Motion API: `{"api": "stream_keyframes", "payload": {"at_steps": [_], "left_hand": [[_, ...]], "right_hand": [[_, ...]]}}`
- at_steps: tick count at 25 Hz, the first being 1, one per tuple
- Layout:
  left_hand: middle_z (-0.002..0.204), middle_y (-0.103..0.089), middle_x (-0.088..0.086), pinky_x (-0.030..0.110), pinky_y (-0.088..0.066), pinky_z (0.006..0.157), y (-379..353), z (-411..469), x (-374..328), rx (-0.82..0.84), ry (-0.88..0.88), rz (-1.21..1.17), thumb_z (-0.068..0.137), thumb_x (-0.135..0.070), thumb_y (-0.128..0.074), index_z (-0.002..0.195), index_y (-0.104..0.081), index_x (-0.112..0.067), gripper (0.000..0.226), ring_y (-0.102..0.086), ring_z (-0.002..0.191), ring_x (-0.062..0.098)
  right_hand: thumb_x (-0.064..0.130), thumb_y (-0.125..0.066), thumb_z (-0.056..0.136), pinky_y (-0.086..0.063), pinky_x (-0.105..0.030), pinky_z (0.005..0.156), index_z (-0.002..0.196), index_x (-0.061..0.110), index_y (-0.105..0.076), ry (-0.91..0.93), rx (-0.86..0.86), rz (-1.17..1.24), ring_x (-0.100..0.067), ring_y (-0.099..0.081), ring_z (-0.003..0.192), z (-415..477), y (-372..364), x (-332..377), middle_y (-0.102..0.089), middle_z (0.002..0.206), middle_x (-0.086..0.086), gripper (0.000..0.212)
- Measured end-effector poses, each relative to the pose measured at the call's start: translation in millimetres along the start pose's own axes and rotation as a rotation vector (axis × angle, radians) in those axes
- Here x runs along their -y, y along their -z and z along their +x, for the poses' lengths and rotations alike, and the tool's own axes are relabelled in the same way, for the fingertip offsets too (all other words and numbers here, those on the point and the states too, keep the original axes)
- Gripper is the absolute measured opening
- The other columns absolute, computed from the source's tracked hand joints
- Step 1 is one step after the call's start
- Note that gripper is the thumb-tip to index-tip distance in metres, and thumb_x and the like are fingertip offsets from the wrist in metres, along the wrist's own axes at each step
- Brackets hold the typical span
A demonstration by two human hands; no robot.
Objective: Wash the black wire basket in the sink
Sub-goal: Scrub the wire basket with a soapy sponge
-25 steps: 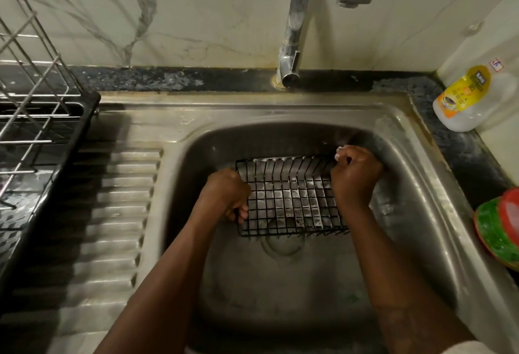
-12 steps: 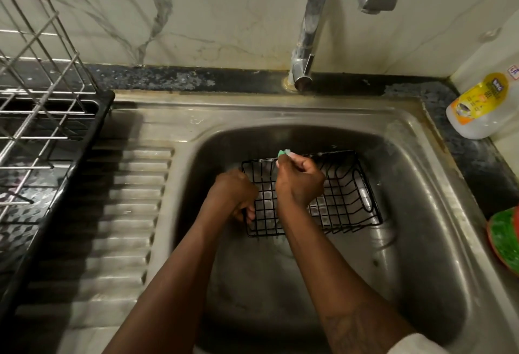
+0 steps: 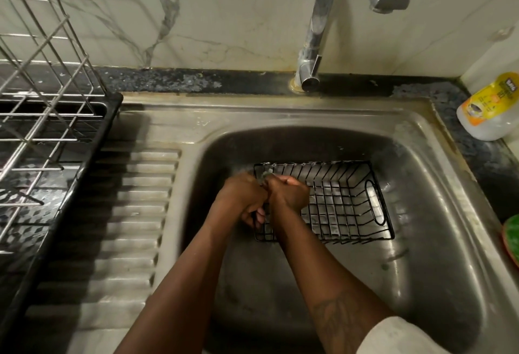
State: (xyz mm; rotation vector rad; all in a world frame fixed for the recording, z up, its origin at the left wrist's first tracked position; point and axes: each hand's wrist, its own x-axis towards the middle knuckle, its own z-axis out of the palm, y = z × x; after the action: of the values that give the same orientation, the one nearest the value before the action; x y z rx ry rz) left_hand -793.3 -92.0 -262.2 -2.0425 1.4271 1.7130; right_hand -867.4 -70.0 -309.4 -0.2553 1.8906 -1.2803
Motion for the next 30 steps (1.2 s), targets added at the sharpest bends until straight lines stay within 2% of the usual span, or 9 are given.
{"api": "stream_keyframes", "payload": {"at_steps": [6,9,12,16,18,23,25,28,30], "left_hand": [[0.083,-0.073,0.026,0.050,-0.061,0.082,2,1,0,-0.028,-0.005,-0.008,0.104,-0.008,-0.043,0.080,-0.063,0.008,0.035,-0.074,0.081,0.036],[0.095,-0.073,0.029,0.051,-0.060,0.085,2,2,0,-0.034,-0.019,0.003,0.103,-0.010,-0.043,0.079,-0.064,0.008,0.037,-0.074,0.091,0.038],[0.087,-0.073,0.026,0.051,-0.059,0.087,0,4,0,-0.009,0.007,-0.012,0.104,-0.011,-0.042,0.077,-0.061,0.008,0.038,-0.073,0.083,0.038],[0.072,-0.068,0.020,0.049,-0.060,0.085,-1,5,0,-0.023,0.017,-0.008,0.104,-0.012,-0.045,0.078,-0.060,0.007,0.035,-0.070,0.068,0.033],[0.071,-0.067,0.020,0.049,-0.060,0.084,-1,5,0,-0.026,0.012,-0.022,0.104,-0.012,-0.045,0.080,-0.059,0.006,0.033,-0.068,0.065,0.032],[0.076,-0.069,0.021,0.049,-0.059,0.089,0,6,0,-0.007,0.019,0.003,0.105,-0.012,-0.043,0.076,-0.061,0.005,0.038,-0.070,0.074,0.035],[0.081,-0.072,0.022,0.046,-0.060,0.086,0,6,0,-0.017,0.024,0.012,0.104,-0.013,-0.045,0.081,-0.063,0.004,0.034,-0.073,0.078,0.034],[0.066,-0.071,0.015,0.039,-0.062,0.075,-1,7,0,-0.022,0.042,0.021,0.105,-0.016,-0.045,0.082,-0.063,0.003,0.035,-0.071,0.059,0.026],[0.067,-0.070,0.016,0.041,-0.062,0.073,-1,5,-1,-0.033,0.038,0.006,0.105,-0.014,-0.046,0.084,-0.062,0.003,0.031,-0.069,0.059,0.027]], "right_hand": [[0.008,-0.079,0.066,-0.063,-0.048,0.056,0.071,0.012,-0.072,-0.232,-0.043,0.009,-0.024,-0.073,0.061,-1,-9,16,-0.073,0.064,-0.006,0.010],[0.003,-0.082,0.066,-0.060,-0.035,0.055,0.076,0.011,-0.074,-0.199,0.003,0.235,-0.023,-0.075,0.065,-10,-5,18,-0.075,0.067,-0.006,0.015],[-0.002,-0.080,0.075,-0.060,-0.029,0.061,0.086,0.005,-0.074,-0.162,0.001,0.369,-0.021,-0.076,0.070,-13,7,16,-0.076,0.074,-0.010,0.015],[0.018,-0.081,0.076,-0.047,-0.023,0.049,0.085,0.011,-0.073,-0.308,-0.107,0.102,-0.014,-0.070,0.067,0,10,15,-0.074,0.075,-0.002,0.014],[0.016,-0.082,0.071,-0.052,-0.025,0.050,0.083,0.009,-0.074,-0.292,-0.119,0.076,-0.014,-0.069,0.063,2,7,19,-0.072,0.070,0.000,0.016],[-0.007,-0.078,0.074,-0.062,-0.029,0.070,0.085,0.005,-0.074,-0.159,-0.050,0.510,-0.024,-0.077,0.074,-3,13,26,-0.077,0.081,-0.012,0.016],[-0.006,-0.078,0.076,-0.063,-0.031,0.070,0.080,0.009,-0.073,-0.125,-0.096,0.395,-0.023,-0.076,0.073,1,16,21,-0.076,0.082,-0.012,0.017],[0.004,-0.082,0.075,-0.061,-0.031,0.065,0.075,0.014,-0.065,-0.221,-0.204,0.105,-0.015,-0.069,0.067,12,22,17,-0.073,0.079,-0.009,0.020],[0.005,-0.083,0.073,-0.058,-0.027,0.059,0.074,0.015,-0.067,-0.211,-0.233,0.090,-0.014,-0.069,0.064,18,25,18,-0.073,0.077,-0.007,0.019]]}}
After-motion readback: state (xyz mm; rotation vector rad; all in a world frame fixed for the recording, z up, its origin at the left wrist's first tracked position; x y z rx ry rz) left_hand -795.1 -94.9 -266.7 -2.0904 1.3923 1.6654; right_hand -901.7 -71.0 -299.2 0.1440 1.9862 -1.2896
